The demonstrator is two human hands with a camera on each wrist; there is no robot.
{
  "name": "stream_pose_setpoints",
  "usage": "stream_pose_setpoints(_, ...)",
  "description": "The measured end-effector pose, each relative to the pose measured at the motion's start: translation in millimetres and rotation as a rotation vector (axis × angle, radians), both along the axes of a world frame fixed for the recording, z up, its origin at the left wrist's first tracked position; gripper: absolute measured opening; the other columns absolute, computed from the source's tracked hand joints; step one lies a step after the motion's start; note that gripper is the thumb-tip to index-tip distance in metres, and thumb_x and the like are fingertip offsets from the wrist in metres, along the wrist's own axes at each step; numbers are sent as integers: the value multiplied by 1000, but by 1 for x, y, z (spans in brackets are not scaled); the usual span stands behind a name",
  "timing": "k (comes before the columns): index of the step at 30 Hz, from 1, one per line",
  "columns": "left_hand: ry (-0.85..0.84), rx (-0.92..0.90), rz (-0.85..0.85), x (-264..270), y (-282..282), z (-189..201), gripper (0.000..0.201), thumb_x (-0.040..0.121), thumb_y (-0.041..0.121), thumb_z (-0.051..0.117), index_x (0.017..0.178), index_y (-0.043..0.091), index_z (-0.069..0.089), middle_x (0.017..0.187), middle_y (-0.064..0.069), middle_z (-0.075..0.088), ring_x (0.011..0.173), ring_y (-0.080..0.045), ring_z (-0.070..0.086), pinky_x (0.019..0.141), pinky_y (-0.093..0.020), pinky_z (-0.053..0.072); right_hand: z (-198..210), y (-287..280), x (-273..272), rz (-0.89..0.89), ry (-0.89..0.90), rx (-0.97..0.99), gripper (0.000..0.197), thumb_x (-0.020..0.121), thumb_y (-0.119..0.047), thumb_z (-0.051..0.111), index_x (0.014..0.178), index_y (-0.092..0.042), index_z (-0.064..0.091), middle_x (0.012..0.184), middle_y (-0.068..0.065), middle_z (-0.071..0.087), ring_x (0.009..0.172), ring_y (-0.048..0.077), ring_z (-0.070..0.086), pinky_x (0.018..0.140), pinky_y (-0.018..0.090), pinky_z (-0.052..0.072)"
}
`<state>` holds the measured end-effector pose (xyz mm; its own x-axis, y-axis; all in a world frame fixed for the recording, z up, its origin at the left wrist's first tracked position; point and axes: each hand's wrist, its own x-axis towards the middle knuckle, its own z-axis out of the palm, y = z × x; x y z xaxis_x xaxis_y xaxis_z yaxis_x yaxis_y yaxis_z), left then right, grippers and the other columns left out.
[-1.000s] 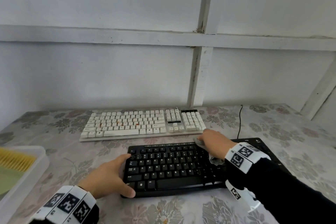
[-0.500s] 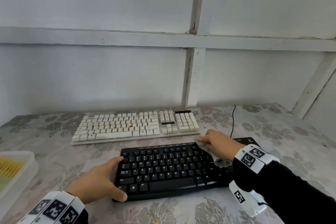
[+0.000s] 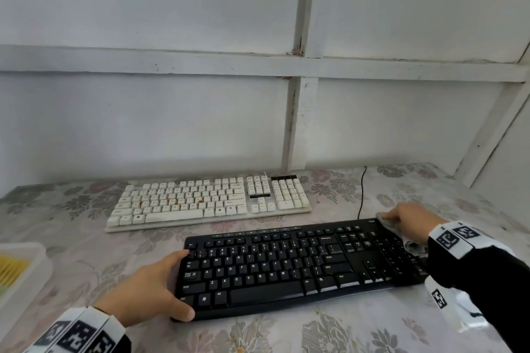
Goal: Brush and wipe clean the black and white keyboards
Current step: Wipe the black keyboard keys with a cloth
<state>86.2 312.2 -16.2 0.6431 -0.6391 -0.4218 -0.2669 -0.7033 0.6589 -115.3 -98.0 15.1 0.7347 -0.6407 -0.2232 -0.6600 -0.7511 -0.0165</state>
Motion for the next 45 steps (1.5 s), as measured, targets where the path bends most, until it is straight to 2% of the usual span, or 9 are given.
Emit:
stream_pose_setpoints(4,26,-19,3,3,1,-2,102,57,20,82,143,31,27,127,17,46,114,-6,44,87,-19,35,9,-1,4,-31,-33,11,34,100,-22,43,74,-18,64,88,11,61,77,26,57,75,24,39)
stream_pose_setpoints(8,22,-8,-13,4,1,-3,107,50,28,81,142,33,27,128,18,45,115,-7,45,89,-21,36,13,37,24,121,-179,140,33,98,-33,46,83,-12,66,74,1,60,56,10,58,54,11,38)
stream_pose_setpoints(13,45,-25,-18,1,1,0,110,47,27,81,143,31,27,115,25,46,113,-5,45,89,-19,36,-6,60,39,319,-28,63,35,100,-22,41,132,-24,55,104,0,50,89,15,49,77,17,32)
stream_pose_setpoints(20,18,-12,22,-5,-2,5,94,63,13,81,139,32,30,108,29,45,105,-2,44,76,-10,34,-7,30,11,154,-146,73,39,101,-26,38,110,1,64,79,-16,56,78,-10,53,66,-3,30)
stream_pose_setpoints(29,8,10,11,-11,-2,13,92,67,15,79,141,31,27,104,28,45,91,6,47,70,-6,33,1,-16,9,-61,39,-19,29,97,-22,49,108,-3,68,119,13,66,111,26,61,80,28,41)
stream_pose_setpoints(33,-9,21,16,-11,-2,13,96,67,16,79,144,30,23,109,22,44,100,-4,44,78,-15,33,23,63,53,151,-85,58,33,100,-25,42,90,-9,69,108,9,70,74,10,61,64,16,36)
stream_pose_setpoints(37,2,14,3,-8,0,8,86,66,15,79,133,35,29,97,30,46,95,-1,48,67,-9,34,24,177,112,404,-166,303,26,99,-22,44,108,-11,65,90,-4,59,55,1,50,40,8,42)
stream_pose_setpoints(41,7,20,-4,-1,3,4,85,57,21,82,126,32,35,115,18,55,105,-6,53,90,-27,45,3,252,163,639,-122,235,17,94,-9,46,78,-9,51,79,0,44,74,20,53,59,23,44)
stream_pose_setpoints(45,-6,9,-3,1,3,1,85,58,19,83,126,30,34,120,10,54,109,-9,52,85,-23,43,-7,275,179,701,-46,103,16,91,-5,49,95,-8,64,93,7,46,85,28,51,77,36,41)
